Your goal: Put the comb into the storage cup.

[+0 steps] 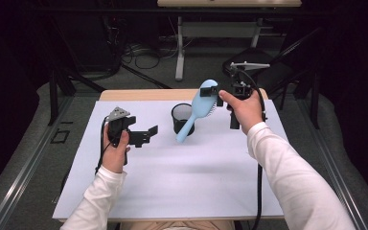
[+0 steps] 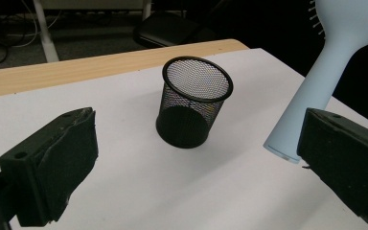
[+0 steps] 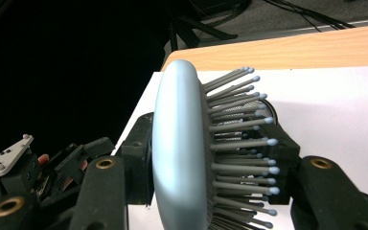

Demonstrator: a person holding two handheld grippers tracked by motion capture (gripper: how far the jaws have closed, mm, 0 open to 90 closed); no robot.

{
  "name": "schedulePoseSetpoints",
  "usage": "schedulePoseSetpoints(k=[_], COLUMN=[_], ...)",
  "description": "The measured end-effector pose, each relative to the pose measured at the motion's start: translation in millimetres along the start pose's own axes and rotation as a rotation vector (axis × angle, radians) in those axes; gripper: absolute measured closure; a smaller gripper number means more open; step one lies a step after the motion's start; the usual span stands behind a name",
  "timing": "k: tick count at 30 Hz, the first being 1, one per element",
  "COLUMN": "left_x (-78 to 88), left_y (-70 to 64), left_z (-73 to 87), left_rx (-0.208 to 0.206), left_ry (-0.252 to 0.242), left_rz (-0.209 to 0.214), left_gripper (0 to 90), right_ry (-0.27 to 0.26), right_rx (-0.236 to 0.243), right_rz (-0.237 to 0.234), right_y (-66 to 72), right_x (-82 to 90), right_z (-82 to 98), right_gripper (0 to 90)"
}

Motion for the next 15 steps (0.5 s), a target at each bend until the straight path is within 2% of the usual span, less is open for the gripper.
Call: schedulePoseSetpoints(k=[15], left_x=[0.0], left_y=[-0.1], left_z=[0.5], left_rx=[0.002], left_ry=[0.003], left_rz=[0.011], left_gripper=[0.6], right_ry=[-0.026], right_rx=[-0.002], right_rz=[0.025], right_y=[-2.4], right_x=[3.6], right_z=[-11.3], right_gripper=[49.0])
Point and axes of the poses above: each handheld gripper's, and its own axes: x roughly backward along the jaws, z roughly out of its underside, y roughly to its left, the point moved 2 cm from there along -x, roughly forward along the jaws, and after that the axes turned 5 degrees about -y, right-handed, at the moved point
